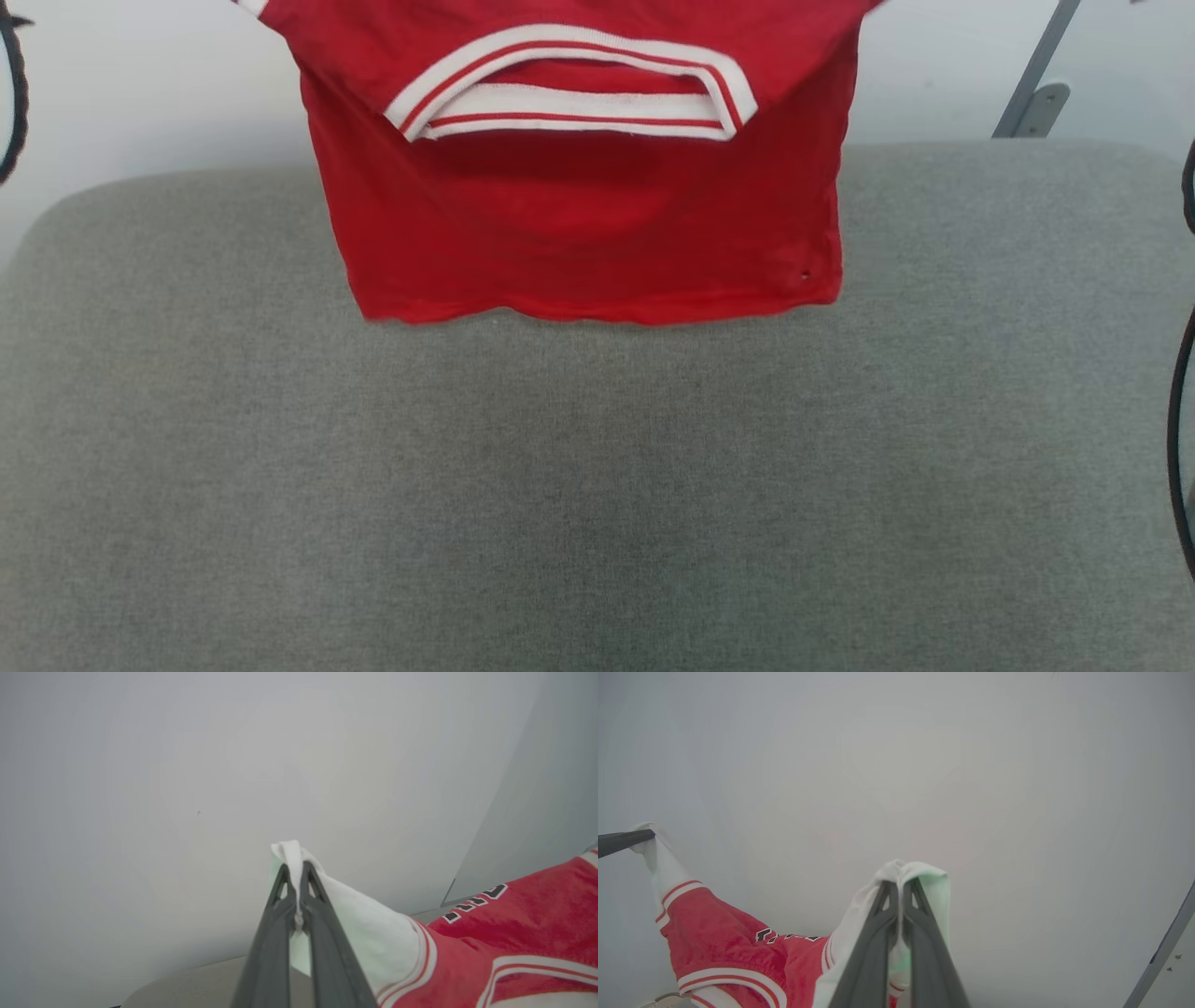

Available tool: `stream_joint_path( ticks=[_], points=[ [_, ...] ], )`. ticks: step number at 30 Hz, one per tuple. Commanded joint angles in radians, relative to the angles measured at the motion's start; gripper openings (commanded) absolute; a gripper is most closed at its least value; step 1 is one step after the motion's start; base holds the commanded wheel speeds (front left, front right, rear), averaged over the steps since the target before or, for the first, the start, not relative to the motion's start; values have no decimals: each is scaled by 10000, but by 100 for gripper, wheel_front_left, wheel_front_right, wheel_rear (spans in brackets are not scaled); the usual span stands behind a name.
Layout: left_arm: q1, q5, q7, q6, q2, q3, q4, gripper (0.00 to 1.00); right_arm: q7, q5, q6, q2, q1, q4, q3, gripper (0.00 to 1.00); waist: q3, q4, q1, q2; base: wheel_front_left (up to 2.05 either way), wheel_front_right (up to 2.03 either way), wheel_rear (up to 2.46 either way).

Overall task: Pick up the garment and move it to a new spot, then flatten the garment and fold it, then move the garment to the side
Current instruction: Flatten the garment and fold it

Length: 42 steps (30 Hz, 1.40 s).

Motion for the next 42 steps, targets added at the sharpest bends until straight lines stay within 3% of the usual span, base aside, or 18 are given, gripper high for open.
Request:
stream_joint_path(
  ticks=[1, 6, 12, 23, 28, 34, 39, 42],
  points=[
    [-168, 140, -134, -81, -70, -24, 59, 0, -174, -179, 0, 47, -166, 115, 84, 0, 152, 18, 0, 0, 0, 0, 0],
    [-666, 461, -834, -276, -385, 5, 510, 0, -1202, -837, -1, 58, -875, 938, 294, 0, 931, 105, 0, 0, 0, 0, 0],
    [-1759, 1249, -2137, -610, -943, -85, 1595, 0, -3517, -2269, 0, 200, -2189, 2583, 627, 0, 2174, 229, 0, 0, 0, 0, 0],
    [-3872, 3145, -7223, -927, -1935, -22, 3606, 0, -8413, -5895, -1, 395, -4728, 5452, 391, 0, 3848, 516, 0, 0, 0, 0, 0],
    [-3584, 3380, -8133, -1335, -2288, -175, 4718, 0, -8962, -6909, -1, 627, -4936, 6491, 203, 0, 4399, 643, 0, 0, 0, 0, 0],
    [-2630, 3572, -8275, -1710, -2809, -602, 6144, 0, -8962, -6822, -3, 841, -4213, 7688, 210, 0, 4625, 772, 0, 0, 0, 0, 0],
    [-1929, 3262, -7644, -1961, -3179, -833, 7153, 0, -8371, -6096, -1, 1063, -3443, 8493, 313, 0, 4473, 812, 0, 0, 0, 0, 0],
    [-1485, 2928, -6668, -2099, -3390, -918, 7728, 0, -7872, -5437, -1, 1059, -2961, 8711, 583, 0, 4258, 854, 0, 0, 0, 0, 0]
  ],
)
